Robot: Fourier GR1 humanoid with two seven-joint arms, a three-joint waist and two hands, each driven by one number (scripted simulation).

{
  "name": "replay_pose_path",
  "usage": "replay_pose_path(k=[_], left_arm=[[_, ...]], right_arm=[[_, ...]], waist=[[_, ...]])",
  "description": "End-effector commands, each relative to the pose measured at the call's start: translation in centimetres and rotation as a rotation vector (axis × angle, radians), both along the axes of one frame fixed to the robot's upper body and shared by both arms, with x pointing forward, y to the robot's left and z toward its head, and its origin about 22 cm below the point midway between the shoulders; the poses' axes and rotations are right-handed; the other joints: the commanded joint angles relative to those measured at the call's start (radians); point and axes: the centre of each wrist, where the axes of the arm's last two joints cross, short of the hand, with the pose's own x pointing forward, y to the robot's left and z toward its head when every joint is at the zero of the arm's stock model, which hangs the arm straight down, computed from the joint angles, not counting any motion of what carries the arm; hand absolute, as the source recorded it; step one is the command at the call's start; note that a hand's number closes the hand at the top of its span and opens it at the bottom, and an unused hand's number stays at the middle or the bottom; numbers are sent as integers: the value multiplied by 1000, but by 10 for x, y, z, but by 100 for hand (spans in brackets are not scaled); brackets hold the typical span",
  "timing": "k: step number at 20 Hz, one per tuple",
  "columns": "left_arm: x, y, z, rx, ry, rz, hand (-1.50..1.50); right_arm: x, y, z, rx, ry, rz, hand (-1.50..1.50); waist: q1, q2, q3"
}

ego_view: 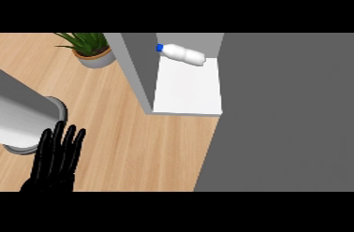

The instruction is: Pick up the bottled water, place it into the cabinet and close the cabinet

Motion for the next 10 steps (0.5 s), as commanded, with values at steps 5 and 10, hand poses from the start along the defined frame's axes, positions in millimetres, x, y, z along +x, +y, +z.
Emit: replay_pose_path(k=[5, 10], left_arm=[[-7, 18, -2, -5, -2, -8, -150], [-10, 22, 3, -17, -5, -38, -150]], right_arm=[[5, 45, 21, 6, -119, -1, 150], [17, 52, 21, -24, -130, 13, 150]], waist=[[3, 5, -2], [22, 9, -3]])
